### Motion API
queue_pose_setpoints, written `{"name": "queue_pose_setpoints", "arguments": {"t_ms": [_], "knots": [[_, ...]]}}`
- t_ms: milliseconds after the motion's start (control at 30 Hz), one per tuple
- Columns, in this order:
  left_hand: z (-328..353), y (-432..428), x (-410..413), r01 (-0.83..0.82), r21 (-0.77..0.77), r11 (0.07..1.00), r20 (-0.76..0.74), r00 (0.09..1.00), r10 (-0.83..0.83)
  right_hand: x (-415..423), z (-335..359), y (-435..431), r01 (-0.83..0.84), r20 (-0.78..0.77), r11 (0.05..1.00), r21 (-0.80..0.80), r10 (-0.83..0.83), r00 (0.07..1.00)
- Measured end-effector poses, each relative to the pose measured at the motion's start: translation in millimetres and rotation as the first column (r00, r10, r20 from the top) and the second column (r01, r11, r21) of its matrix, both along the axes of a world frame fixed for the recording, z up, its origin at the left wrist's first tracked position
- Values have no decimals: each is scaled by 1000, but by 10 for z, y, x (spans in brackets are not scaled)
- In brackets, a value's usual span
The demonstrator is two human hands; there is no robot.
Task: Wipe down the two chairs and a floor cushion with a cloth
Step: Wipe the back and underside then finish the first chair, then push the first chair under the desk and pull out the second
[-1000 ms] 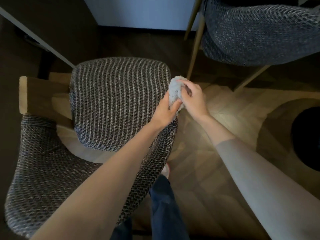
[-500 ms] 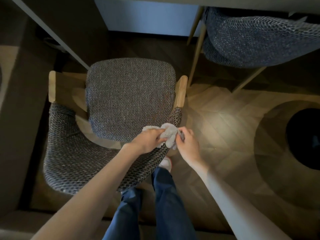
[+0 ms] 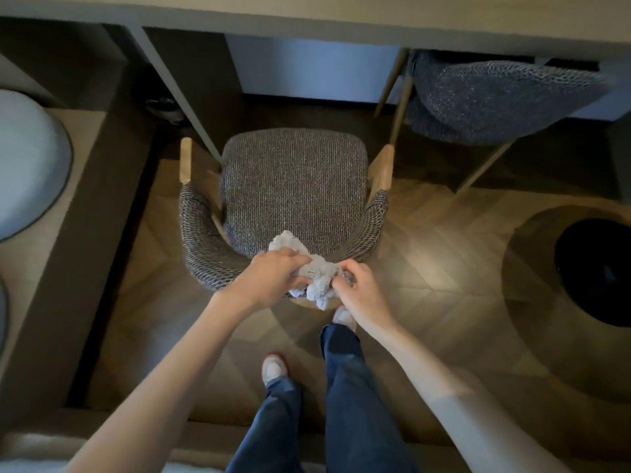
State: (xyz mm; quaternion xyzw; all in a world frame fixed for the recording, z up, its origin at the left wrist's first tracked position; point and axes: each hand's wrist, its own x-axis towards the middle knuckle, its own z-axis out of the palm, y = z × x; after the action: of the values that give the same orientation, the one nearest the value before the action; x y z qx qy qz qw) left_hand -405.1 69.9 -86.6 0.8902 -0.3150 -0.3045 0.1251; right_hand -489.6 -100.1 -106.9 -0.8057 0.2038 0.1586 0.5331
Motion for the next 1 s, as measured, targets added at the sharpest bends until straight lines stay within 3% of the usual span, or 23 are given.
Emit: {"name": "queue_pose_setpoints", "arguments": {"t_ms": [233, 367, 433, 533, 633, 800, 900, 1000], "knots": [[130, 1074, -408, -28, 69, 997, 235, 972, 11, -217, 156, 1042, -59, 14, 998, 7, 59, 998], [145, 1523, -591, -157, 177, 972, 242, 964, 112, -198, 319, 1397, -189, 12, 980, 65, 189, 982], [146, 1683, -669, -198, 206, 958, 257, 956, 142, -211, 379, 1419, -267, 77, 963, -41, 269, 960], [113, 1788, -741, -254, 180, 950, 295, 936, 195, -252, 427, 1271, -191, 242, 935, -298, 267, 933], [82, 1753, -756, -357, 101, 929, 240, 915, 325, -245, 378, 1043, -91, 278, 869, -487, 252, 927], [-44, 1557, -603, -456, -15, 890, 151, 879, 453, -118, 94, 887, -243, 14, 801, -547, 299, 954], [-169, 1493, -473, -566, -148, 811, -65, 824, 563, -32, -110, 928, -302, -57, 808, -507, 318, 946], [-285, 1463, -368, -611, -74, 788, -236, 779, 581, 16, -219, 990, -207, 27, 802, -560, 268, 963]]}}
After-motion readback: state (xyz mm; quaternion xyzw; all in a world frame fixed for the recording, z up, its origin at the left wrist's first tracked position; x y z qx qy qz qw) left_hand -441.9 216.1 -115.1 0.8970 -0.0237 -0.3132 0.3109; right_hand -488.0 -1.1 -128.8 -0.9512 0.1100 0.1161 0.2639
